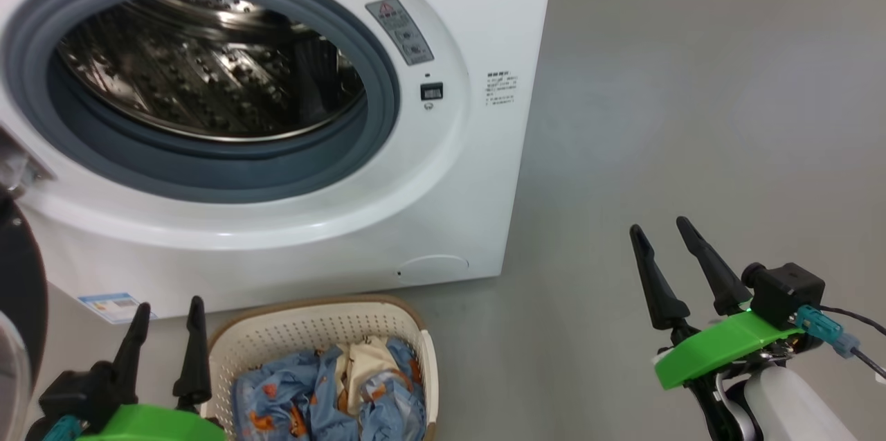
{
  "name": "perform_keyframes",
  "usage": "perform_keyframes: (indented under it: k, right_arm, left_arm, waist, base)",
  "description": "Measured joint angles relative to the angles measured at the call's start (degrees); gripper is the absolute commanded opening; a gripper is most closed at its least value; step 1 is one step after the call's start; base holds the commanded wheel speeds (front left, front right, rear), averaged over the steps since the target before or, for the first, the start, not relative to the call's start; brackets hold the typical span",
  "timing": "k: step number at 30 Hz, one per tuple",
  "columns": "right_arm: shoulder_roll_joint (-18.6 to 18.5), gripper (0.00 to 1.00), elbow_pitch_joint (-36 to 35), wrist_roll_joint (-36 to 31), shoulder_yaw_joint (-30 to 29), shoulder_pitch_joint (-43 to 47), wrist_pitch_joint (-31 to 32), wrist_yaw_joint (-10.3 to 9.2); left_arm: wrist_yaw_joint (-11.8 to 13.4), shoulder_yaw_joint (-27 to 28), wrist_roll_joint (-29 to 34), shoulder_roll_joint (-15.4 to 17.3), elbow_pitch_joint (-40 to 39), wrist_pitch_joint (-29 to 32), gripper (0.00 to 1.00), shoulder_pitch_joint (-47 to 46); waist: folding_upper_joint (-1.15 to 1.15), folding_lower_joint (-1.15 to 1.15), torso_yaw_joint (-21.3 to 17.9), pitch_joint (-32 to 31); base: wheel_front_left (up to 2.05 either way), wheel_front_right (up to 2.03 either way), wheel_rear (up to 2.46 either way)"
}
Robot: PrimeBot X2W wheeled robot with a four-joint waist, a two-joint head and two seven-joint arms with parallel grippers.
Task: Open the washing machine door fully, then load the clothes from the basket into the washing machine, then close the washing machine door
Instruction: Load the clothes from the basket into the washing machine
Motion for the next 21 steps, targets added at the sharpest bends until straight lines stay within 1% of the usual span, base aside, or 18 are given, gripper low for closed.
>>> perform_keyframes:
  k: [9, 21]
  right_arm:
    - [1.5, 1.00, -0.1, -1.6, -0.5, -2.6, 0.0, 0.00]
    - [3.5, 1.00, -1.0, -4.6, -1.9, -5.8, 0.0, 0.00]
  left_arm:
    - [-0.1, -5.4, -3.6, 1.8, 5.3, 0.0, 1.00, -4.9]
    - [-0.1, -15.0, -11.9, 5.0, 12.8, 0.5, 1.00, -12.5]
  waist:
    - [0.00, 0.00, -0.7, 5.3]
    - [0.00, 0.01, -2.0, 13.9]
  base:
    - [0.00, 0.00, 0.00]
    - [0.00, 0.00, 0.00]
